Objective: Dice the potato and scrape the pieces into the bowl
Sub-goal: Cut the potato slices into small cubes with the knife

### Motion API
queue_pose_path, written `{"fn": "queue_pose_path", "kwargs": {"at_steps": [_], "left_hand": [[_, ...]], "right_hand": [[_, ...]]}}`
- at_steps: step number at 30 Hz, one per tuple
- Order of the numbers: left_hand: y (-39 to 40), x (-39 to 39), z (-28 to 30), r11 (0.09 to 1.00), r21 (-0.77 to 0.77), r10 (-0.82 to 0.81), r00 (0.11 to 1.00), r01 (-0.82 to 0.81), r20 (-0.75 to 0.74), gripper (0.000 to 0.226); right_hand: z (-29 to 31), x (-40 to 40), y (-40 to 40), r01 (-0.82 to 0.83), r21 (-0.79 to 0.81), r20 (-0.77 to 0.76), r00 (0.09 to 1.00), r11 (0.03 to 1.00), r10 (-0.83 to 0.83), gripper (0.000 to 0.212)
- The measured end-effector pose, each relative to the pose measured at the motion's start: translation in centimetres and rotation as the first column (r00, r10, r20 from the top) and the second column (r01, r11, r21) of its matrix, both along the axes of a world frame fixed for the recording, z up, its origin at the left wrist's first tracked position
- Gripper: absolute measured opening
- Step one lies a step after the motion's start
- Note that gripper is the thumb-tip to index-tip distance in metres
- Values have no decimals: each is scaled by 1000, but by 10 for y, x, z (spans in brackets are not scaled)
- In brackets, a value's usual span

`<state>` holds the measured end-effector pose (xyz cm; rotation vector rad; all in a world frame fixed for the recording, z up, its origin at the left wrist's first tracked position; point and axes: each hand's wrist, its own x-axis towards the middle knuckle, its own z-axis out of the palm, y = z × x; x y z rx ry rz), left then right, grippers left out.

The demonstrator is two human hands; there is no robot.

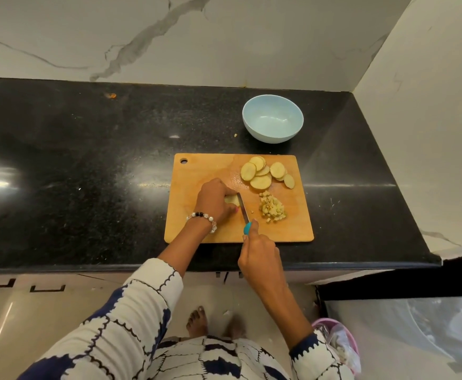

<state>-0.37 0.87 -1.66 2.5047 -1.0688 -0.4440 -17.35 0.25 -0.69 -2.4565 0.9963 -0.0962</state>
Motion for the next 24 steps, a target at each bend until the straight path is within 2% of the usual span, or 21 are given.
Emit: {"fn": "queue_pose_path", "kwargs": {"at_steps": [7,11,17,21,24], "left_hand": [[0,2,0,1000,-19,23,999,-24,-47,47],[0,1,-1,998,-51,44,996,-48,-79,46],[0,1,-3,994,-71,73,991,-81,-110,48],[-1,3,-2,996,-47,69,988,-76,-136,49],[0,2,-1,996,-42,71,989,-77,-132,50]], "right_hand": [[-2,16,3,-23,-68,-145,989,997,13,60],[-5,19,4,-38,-34,-182,983,999,31,63],[-17,-28,33,-25,-190,-117,993,982,3,76],[-12,-19,28,-16,-203,-89,996,979,-2,71],[-12,-9,23,11,-144,-86,996,990,-24,66]]}}
